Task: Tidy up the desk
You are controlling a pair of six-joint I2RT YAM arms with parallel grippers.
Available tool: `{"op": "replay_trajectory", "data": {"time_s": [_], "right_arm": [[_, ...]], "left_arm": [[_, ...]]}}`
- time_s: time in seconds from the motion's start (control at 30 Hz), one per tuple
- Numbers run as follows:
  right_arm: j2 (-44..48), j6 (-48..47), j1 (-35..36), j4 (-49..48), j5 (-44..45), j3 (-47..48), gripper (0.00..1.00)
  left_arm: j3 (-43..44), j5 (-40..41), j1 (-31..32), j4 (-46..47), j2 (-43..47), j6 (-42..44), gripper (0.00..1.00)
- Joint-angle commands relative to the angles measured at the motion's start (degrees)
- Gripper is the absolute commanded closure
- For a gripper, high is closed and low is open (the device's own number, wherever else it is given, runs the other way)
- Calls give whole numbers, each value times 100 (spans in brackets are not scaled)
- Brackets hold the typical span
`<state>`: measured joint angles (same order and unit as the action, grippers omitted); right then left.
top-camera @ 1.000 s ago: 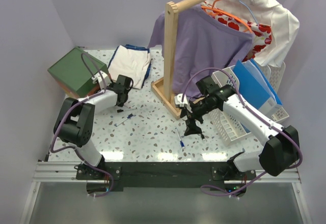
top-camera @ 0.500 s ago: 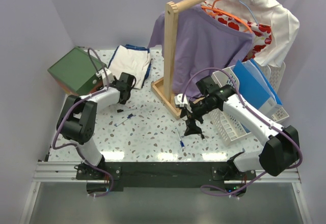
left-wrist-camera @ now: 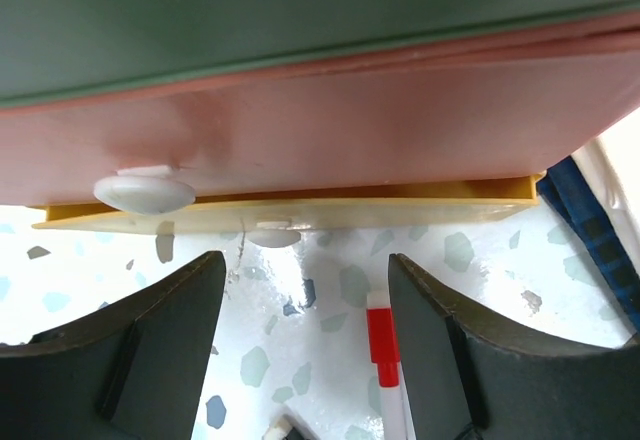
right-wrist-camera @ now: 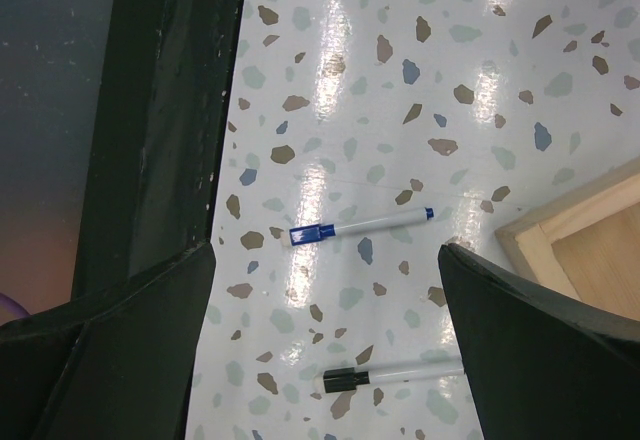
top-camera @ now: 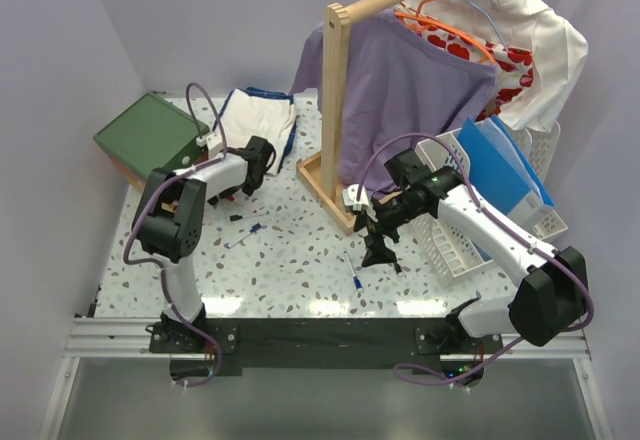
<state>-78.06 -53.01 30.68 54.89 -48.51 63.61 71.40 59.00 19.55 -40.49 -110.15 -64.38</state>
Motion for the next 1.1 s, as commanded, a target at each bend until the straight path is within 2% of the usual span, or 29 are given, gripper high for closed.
{"op": "replay_trajectory", "data": {"time_s": [0.0,0.17,0.4,0.7,1.03,1.07], "right_arm": [[63,-130,0,65,-18,99,1],[63,-130,0,65,-18,107,1],[72,-130,-9,65,-27,107,1],[28,-139,-9,83,-44,116,1],[28,-148,-9,83,-44,116,1],[37,-148,-9,83,-44,116,1]], "left_arm": [[375,507,-30,-398,-86,-251,29],[445,604,-39,-513,-174,-207,31],[252,568,-22,-196,-112,487,31],[129,1438,365,-495,-173,690,30],[6,1219,400,32,-270,1419,31],[-3,1175,383,119,-270,1715,32]]}}
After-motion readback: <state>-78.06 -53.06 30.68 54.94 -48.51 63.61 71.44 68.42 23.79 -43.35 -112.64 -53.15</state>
